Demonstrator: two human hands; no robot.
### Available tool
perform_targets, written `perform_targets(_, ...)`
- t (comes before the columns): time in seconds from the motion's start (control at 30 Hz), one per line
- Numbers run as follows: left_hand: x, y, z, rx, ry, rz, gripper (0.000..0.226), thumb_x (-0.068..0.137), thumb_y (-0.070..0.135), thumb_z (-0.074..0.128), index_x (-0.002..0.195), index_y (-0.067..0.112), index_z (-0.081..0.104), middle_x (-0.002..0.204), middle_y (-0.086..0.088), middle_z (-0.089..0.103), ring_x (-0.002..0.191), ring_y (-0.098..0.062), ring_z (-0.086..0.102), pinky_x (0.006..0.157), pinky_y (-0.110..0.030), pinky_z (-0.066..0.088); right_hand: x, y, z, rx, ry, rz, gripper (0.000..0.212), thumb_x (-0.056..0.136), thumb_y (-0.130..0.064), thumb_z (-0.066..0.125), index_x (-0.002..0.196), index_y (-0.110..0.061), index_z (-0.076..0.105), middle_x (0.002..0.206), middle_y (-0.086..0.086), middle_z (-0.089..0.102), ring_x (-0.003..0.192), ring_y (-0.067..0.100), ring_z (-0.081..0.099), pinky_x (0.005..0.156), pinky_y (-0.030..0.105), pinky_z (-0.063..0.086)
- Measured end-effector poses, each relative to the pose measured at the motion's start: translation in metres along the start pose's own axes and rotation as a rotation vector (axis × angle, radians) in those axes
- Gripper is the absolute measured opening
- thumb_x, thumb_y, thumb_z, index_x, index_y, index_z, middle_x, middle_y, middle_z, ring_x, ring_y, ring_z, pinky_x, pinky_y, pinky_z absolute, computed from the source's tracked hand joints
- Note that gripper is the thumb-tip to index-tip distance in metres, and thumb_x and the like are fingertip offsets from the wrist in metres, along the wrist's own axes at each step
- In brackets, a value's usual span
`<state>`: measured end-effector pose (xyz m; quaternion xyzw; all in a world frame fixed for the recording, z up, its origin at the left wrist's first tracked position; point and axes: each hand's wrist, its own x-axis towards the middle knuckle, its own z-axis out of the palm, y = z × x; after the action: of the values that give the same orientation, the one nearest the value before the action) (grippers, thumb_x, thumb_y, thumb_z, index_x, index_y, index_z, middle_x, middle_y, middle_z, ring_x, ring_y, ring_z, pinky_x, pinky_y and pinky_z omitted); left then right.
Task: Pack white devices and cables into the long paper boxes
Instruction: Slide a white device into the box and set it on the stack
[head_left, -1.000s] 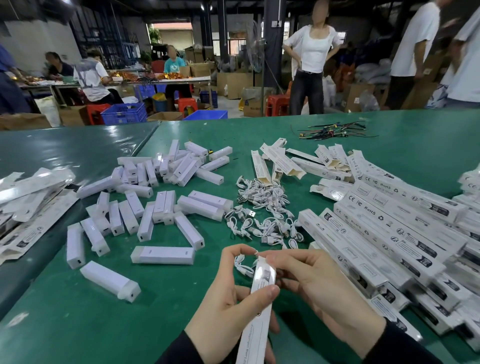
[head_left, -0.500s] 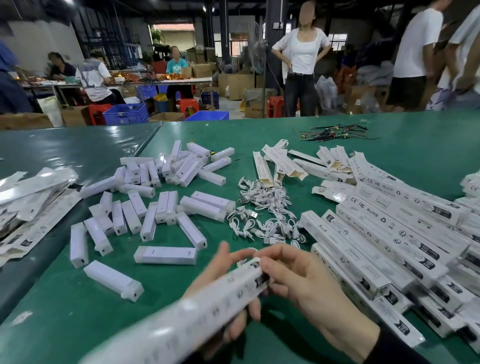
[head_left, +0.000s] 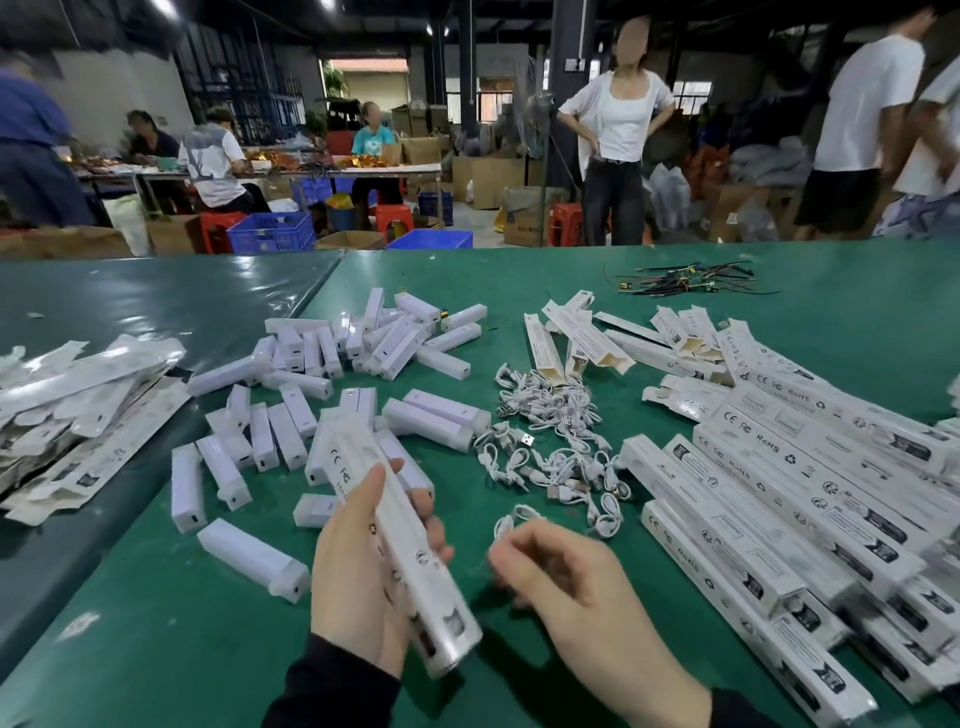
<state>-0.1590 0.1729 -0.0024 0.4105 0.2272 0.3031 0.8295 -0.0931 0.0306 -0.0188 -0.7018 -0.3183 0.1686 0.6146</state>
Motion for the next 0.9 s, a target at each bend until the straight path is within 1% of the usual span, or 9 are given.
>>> perform_targets(0.07,-0.003,0.004,0.000,-0.053,-0.052,-0.009,0.019,0.085,0.032,0.054,0.093,0.016,0.059,0.061,-0.007,0.053,0.040,-0.016,0.041,0.037,-0.023,0.040,0.016,0.000,-0.002,-0.167,0.087,-0.150,0.007,0.087,-0.028,0.068,0.085,-0.022,0.069,0.080,-0.009,0.067,0.077,0.003,0.060,0.074,0.027,0.049)
perform_targets(0.13,-0.006,0.007,0.004,-0.099,-0.115,-0.031,0.028,0.077,0.034,0.053,0.096,0.012,0.055,0.058,-0.007,0.045,0.037,-0.015,0.035,0.035,-0.022,0.035,0.036,-0.002,0.001,-0.487,0.104,-0.298,0.009,0.088,-0.018,0.068,0.096,-0.021,0.070,0.095,-0.013,0.066,0.093,0.003,0.057,0.086,0.022,0.044)
perform_targets(0.33,-0.013,0.010,0.009,-0.185,-0.276,-0.110,0.036,0.076,0.035,0.047,0.097,0.007,0.056,0.056,-0.010,0.041,0.030,-0.015,0.030,0.031,-0.018,0.031,0.079,0.006,0.045,-1.005,-0.165,-0.363,0.046,0.089,-0.044,0.053,0.132,-0.031,0.048,0.138,-0.001,0.033,0.129,0.019,0.020,0.103,0.038,0.021)
perform_targets(0.4,-0.013,0.012,0.008,-0.192,-0.302,-0.117,0.040,0.077,0.036,0.045,0.100,0.006,0.058,0.057,-0.011,0.040,0.030,-0.016,0.030,0.031,-0.018,0.032,0.086,0.006,0.058,-1.052,-0.196,-0.313,0.042,0.093,-0.045,0.047,0.133,-0.031,0.047,0.139,0.000,0.028,0.129,0.021,0.018,0.107,0.044,0.020)
perform_targets(0.53,-0.014,0.014,0.007,-0.216,-0.335,-0.112,0.045,0.079,0.039,0.043,0.099,0.005,0.065,0.058,-0.013,0.039,0.031,-0.016,0.031,0.033,-0.019,0.035,0.086,0.006,0.064,-1.060,-0.140,-0.311,0.033,0.093,-0.042,0.039,0.119,-0.029,0.055,0.124,-0.002,0.041,0.118,0.019,0.032,0.102,0.042,0.025)
perform_targets(0.6,-0.014,0.014,0.008,-0.223,-0.302,-0.082,0.045,0.082,0.044,0.042,0.095,0.007,0.063,0.056,-0.012,0.038,0.029,-0.016,0.031,0.032,-0.019,0.034,0.081,0.005,0.057,-0.924,-0.075,-0.293,0.027,0.094,-0.033,0.048,0.115,-0.022,0.061,0.116,0.000,0.049,0.111,0.017,0.040,0.097,0.039,0.030)
perform_targets(0.7,-0.011,0.013,0.006,-0.176,-0.212,-0.024,0.039,0.078,0.047,0.052,0.091,0.010,0.054,0.049,-0.005,0.036,0.028,-0.015,0.031,0.031,-0.018,0.032,0.068,-0.002,0.032,-0.313,0.008,-0.102,0.015,0.094,-0.017,0.061,0.106,-0.011,0.066,0.092,0.002,0.065,0.082,0.009,0.058,0.076,0.024,0.046)
perform_targets(0.8,-0.009,0.007,0.005,-0.023,-0.141,-0.035,0.039,0.064,0.040,0.069,0.087,0.012,0.053,0.049,-0.005,0.038,0.031,-0.016,0.032,0.032,-0.020,0.030,0.050,-0.007,0.003,0.371,-0.057,0.194,0.028,0.090,-0.023,0.064,0.117,-0.017,0.061,0.073,0.001,0.066,0.063,0.010,0.059,0.062,0.021,0.047)
perform_targets(0.9,-0.008,-0.003,0.006,0.117,-0.078,-0.033,0.049,0.051,0.035,0.079,0.088,0.008,0.061,0.058,-0.006,0.048,0.033,-0.016,0.036,0.032,-0.023,0.034,0.029,-0.007,-0.020,0.684,-0.219,0.345,0.039,0.084,-0.021,0.064,0.122,-0.016,0.061,0.074,0.010,0.061,0.061,0.018,0.058,0.059,0.025,0.046)
